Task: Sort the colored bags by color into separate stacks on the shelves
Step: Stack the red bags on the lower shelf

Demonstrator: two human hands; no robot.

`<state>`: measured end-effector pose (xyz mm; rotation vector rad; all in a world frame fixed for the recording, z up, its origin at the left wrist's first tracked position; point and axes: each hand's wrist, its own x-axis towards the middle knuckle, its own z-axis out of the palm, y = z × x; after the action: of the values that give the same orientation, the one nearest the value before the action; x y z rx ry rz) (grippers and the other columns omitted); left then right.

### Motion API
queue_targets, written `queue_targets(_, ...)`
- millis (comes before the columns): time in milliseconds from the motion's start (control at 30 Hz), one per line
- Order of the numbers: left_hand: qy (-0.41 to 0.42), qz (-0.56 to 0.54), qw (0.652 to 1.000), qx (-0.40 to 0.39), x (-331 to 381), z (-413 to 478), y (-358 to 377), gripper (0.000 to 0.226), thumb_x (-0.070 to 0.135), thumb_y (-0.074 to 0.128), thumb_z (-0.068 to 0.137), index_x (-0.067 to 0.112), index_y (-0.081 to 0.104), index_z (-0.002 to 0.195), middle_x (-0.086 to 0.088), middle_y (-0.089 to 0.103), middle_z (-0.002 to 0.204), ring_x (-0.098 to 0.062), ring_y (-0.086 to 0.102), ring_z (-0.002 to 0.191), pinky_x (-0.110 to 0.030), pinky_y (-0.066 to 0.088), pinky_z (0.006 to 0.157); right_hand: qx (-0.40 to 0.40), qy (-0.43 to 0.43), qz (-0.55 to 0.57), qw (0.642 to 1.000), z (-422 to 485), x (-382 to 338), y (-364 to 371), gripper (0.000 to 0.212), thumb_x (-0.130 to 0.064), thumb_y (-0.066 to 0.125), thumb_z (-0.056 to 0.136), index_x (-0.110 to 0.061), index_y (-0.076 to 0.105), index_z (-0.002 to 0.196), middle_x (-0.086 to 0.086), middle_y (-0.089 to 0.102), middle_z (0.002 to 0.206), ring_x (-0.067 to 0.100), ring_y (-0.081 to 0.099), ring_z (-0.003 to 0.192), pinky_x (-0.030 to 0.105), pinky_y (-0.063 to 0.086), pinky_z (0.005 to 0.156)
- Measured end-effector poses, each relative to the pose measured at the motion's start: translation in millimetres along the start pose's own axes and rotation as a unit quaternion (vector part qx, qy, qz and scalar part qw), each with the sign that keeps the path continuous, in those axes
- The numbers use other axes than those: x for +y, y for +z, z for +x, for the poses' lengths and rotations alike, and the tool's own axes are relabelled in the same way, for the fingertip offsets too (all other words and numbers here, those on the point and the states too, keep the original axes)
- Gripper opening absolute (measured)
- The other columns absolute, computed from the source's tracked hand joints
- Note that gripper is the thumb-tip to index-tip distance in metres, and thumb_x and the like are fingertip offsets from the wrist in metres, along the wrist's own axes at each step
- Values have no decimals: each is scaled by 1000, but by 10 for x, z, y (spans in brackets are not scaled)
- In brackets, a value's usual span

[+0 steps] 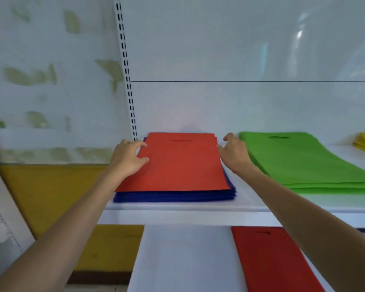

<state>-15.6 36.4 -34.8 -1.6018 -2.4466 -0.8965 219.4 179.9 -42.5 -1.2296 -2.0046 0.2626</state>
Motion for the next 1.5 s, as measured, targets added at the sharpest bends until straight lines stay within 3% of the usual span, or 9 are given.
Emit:
queue_targets(100,-72,-41,997,-2,-188,45,117,58,39,74,74,14,55,123,-15,55,118,-29,55,108,-33,44,89,-45,78,-9,996,64,-3,307,45,-30,55,91,8,49,114,26,55,117,38,52,109,38,40,87)
queue_targets(167,-110,-108,988,20,-260,35,204,54,39,74,74,9,58,116,-11,62,113,-24,59,101,-26,41,78,-50,117,-12,992,83,54,411,44,-35,57,89,7,56,103,25,60,109,37,56,102,36,41,76)
queue_targets(400,-135,-193,970,54,-303,67,209,32,13,63,80,11,63,112,-6,65,109,-15,56,89,-23,39,77,28,82,13,996,59,63,397,30,-26,62,87,-2,58,107,14,64,102,30,58,99,34,43,79)
queue_targets(700,-41,-114,982,142,-274,-12,168,12,13,70,80,7,71,90,-8,71,87,-15,62,77,-20,40,73,137,-60,12,989,9,19,331,13,-12,57,90,0,56,94,16,61,90,31,57,80,34,42,64)
queue_targets(833,5,-44,984,172,-244,-52,111,6,16,67,83,11,67,83,-8,70,81,-26,65,79,-31,48,68,138,-95,37,985,-10,-77,221,16,-10,54,92,4,52,100,19,64,85,37,59,74,46,47,64)
queue_targets(1033,81,-72,968,228,145,-251,-59,10,12,61,87,5,62,94,-14,69,85,-31,64,77,-33,45,69,191,-107,84,972,-113,-32,-390,32,-3,57,88,1,49,119,16,55,72,27,50,63,34,38,63)
queue_targets(1167,105,-138,964,200,677,-442,37,9,9,61,86,7,69,89,-9,70,85,-25,63,78,-27,43,75,205,-107,53,971,-323,346,-968,17,-6,59,87,0,63,103,14,65,88,20,52,71,20,35,69)
queue_targets(1367,154,-193,967,69,1677,-865,474,21,9,61,85,11,69,104,-7,68,101,-15,58,82,-19,40,80,168,-42,-42,984,-957,1293,-1923,32,-7,57,86,-3,61,118,15,63,109,31,60,89,32,43,83)
queue_targets(1500,195,-221,955,29,2385,-1349,835,25,3,63,82,8,69,106,-10,65,104,-14,54,79,-12,35,73,165,23,-50,985,-1550,1927,-2486,33,-3,53,89,-2,59,121,15,60,117,28,58,95,24,39,82)
